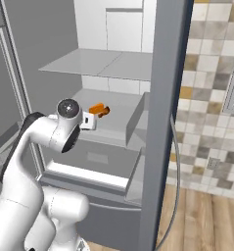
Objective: Take the cheese, chicken drumstick, and lime from the fridge and place them on the plate on the dining counter to create an appetizer plate.
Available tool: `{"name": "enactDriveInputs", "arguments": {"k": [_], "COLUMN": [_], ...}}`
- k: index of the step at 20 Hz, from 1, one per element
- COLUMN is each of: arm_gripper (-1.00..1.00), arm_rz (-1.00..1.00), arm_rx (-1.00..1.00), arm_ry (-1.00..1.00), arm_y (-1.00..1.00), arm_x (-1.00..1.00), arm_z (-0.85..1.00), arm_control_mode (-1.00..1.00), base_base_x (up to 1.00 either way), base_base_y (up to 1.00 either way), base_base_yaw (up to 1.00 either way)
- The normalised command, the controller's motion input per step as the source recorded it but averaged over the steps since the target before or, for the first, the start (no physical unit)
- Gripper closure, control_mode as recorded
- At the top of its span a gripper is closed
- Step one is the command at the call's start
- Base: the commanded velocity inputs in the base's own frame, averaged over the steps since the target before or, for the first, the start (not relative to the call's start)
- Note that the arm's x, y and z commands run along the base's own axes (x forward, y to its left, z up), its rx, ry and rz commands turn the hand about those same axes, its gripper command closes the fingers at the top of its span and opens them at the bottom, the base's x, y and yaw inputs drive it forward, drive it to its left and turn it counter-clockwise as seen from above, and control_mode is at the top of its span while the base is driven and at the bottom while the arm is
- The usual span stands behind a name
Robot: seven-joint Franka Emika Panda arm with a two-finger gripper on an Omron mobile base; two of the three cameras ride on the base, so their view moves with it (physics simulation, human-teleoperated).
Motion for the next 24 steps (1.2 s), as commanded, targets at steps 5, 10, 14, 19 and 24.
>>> {"name": "enactDriveInputs", "arguments": {"k": [5,10,14,19,24], "arm_gripper": [-1.0,-1.0,-1.0,-1.0,-1.0], "arm_rz": [-0.03,-0.01,0.0,0.0,-0.01], "arm_rx": [0.0,0.0,0.0,0.0,0.0], "arm_ry": [0.16,0.15,0.0,-0.15,-0.07], "arm_y": [-0.01,-0.12,-0.18,-0.13,0.0], "arm_x": [0.57,0.53,0.49,0.36,0.47], "arm_z": [0.0,-0.01,-0.32,-0.57,-0.22], "arm_control_mode": [-1.0,-1.0,-1.0,-1.0,-1.0], "base_base_x": [0.0,0.0,0.0,0.0,0.0], "base_base_y": [0.0,0.0,0.0,0.0,0.0], "base_base_yaw": [0.0,0.0,0.0,0.0,0.0]}}
